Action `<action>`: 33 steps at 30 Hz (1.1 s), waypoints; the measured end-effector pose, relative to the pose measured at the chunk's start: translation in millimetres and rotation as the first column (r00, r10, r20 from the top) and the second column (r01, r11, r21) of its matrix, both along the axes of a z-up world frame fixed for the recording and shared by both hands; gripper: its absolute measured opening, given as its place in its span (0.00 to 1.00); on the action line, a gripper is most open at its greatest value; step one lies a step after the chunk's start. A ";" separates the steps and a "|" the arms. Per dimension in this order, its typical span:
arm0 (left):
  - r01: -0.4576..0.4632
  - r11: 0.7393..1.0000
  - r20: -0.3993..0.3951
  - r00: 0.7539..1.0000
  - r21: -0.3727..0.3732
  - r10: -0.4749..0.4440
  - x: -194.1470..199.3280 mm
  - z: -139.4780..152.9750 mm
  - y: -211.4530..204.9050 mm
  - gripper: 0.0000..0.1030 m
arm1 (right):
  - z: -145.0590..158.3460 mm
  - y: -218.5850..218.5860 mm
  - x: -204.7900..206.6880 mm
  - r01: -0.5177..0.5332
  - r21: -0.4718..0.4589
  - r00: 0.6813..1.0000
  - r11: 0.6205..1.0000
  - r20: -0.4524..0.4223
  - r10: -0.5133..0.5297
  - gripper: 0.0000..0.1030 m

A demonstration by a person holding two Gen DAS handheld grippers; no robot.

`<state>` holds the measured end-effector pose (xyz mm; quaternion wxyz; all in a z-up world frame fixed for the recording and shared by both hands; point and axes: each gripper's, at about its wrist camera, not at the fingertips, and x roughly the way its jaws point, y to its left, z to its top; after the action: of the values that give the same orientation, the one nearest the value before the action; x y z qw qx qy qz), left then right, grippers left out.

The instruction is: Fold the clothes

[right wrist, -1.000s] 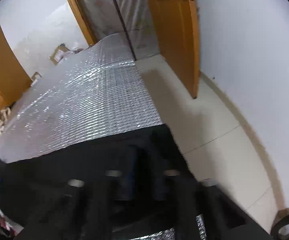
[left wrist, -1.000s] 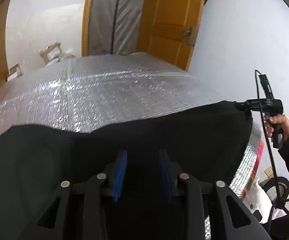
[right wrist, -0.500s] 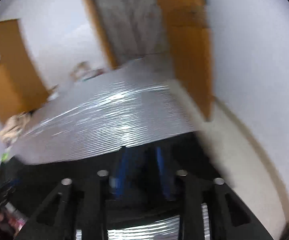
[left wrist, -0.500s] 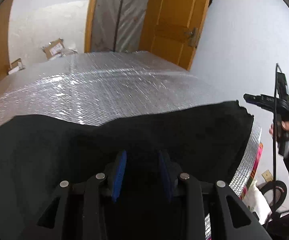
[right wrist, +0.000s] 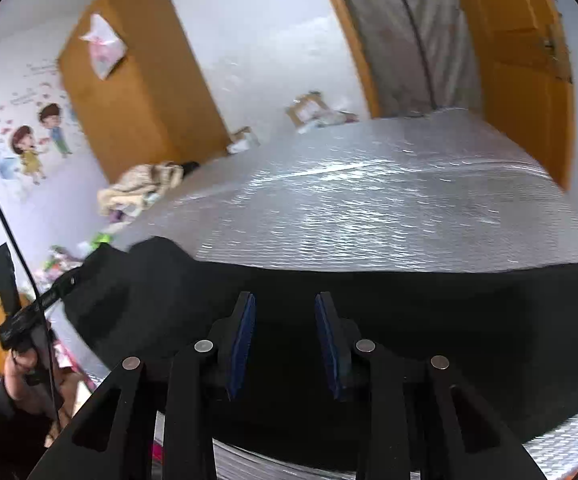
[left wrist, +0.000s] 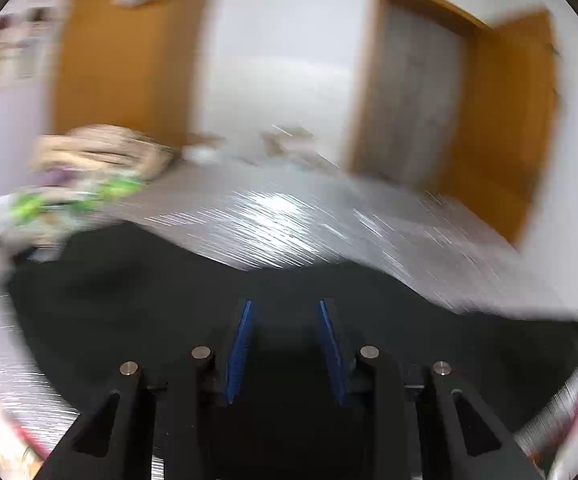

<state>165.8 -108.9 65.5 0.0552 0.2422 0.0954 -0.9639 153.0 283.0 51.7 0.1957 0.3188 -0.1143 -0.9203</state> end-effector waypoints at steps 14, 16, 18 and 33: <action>-0.318 0.911 0.053 0.948 0.262 0.315 39.1 -21.9 -160.2 0.50 | -7.5 -138.4 -7.9 -0.393 0.094 0.919 0.915 -0.004 0.395 0.32; -0.299 0.899 0.061 0.953 0.318 0.296 40.6 -26.1 -168.4 0.50 | -9.6 -151.3 -10.8 -0.422 0.104 0.905 0.900 0.002 0.424 0.33; -0.279 0.891 0.070 0.960 0.357 0.273 36.8 -29.9 -172.6 0.50 | -12.3 -163.7 -13.9 -0.449 0.115 0.893 0.886 0.014 0.451 0.34; -0.234 0.901 0.144 0.970 0.365 0.194 15.1 -32.9 -171.9 0.12 | -27.4 -237.4 -1.3 -0.629 0.274 0.768 0.728 0.073 0.636 0.35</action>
<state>180.9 -280.8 32.6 0.1180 0.2860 0.3029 -0.9014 151.7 45.5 24.3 0.4511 0.3513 0.1358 -0.8091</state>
